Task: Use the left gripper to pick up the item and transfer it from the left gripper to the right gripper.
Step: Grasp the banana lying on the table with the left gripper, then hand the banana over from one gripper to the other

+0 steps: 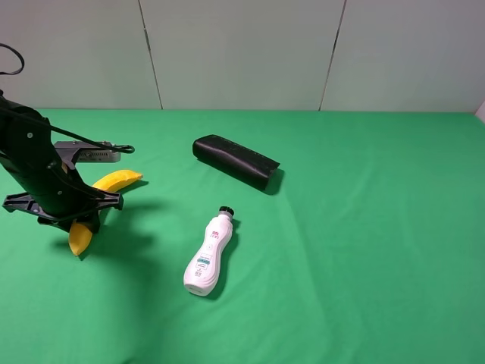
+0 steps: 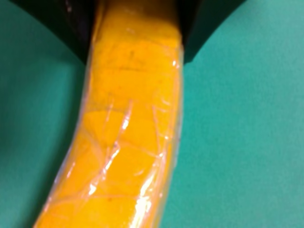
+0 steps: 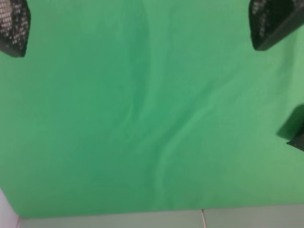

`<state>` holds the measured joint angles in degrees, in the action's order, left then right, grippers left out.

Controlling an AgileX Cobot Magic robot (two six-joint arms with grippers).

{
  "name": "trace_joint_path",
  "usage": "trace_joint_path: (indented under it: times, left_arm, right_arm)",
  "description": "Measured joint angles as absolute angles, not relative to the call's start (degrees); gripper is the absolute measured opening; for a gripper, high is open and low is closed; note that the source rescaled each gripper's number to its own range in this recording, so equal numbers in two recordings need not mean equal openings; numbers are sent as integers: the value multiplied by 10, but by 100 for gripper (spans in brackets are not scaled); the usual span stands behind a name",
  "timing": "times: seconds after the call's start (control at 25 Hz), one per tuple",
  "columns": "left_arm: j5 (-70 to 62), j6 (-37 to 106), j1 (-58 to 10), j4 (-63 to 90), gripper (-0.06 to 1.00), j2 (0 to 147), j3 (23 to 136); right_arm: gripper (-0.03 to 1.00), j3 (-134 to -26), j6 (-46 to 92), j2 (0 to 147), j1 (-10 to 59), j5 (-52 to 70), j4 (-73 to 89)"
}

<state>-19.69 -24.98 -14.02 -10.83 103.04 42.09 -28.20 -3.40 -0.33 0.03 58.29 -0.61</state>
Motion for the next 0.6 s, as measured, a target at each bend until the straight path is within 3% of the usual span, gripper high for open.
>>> trace_joint_path:
  times: [0.6]
  left_arm:
    - [-155, -250, -140, -113, 0, 1030, 421]
  right_arm:
    - [100, -282, -34, -3, 0, 582, -6]
